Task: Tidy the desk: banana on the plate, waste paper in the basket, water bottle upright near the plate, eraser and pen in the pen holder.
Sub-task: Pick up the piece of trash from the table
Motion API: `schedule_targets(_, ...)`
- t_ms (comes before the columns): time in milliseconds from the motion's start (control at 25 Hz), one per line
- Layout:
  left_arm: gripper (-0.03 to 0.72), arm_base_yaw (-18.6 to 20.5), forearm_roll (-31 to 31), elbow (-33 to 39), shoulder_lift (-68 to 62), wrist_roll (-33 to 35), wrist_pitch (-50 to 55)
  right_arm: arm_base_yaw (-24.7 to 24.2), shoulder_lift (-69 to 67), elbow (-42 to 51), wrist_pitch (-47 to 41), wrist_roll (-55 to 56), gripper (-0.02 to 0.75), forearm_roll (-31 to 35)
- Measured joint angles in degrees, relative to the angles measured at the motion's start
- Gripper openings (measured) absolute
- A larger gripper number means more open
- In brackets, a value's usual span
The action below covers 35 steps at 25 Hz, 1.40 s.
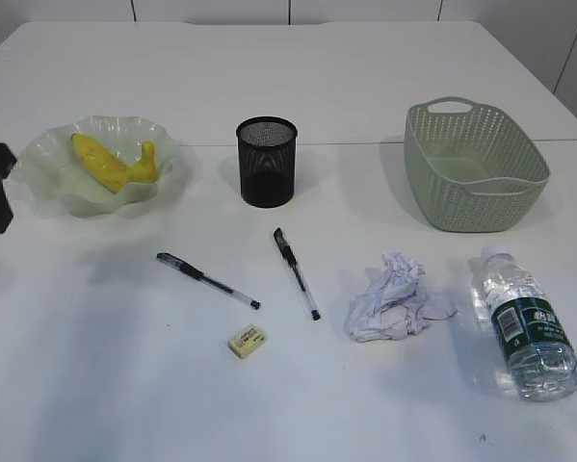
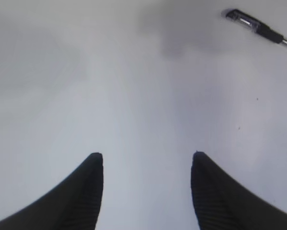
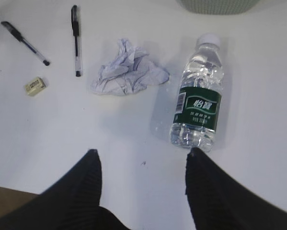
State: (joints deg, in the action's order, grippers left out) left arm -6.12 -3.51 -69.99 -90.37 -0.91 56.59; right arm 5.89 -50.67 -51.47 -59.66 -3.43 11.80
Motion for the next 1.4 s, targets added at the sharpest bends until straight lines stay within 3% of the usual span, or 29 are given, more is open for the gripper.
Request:
schedule_targets(240, 0.407, 0.00, 0.00, 12.27, 11.25, 0.35, -1.56, 0.00, -6.46, -0.42, -0.78, -2.25, 0.390, 3.93)
schedule_targets(400, 0.407, 0.00, 0.00, 16.47, 17.13, 0.38, -1.17, 0.77, -12.31, -3.88, -1.82, -5.90, 0.389, 6.63)
schedule_targets(640, 0.407, 0.00, 0.00, 17.48, 22.80, 0.38, 0.03, 4.02, -22.37, -12.99, -1.21, -4.73, 0.389, 7.38)
schedule_targets(880, 0.407, 0.00, 0.00, 17.58, 24.81, 0.38, 0.40, 5.98, -34.28, -20.17, -2.26, 3.43, 0.389, 8.23)
schedule_targets(1400, 0.406, 0.00, 0.00, 17.58, 24.81, 0.48, 1.30, 6.80, -56.60, -31.78, -4.10, 11.53, 0.389, 9.30)
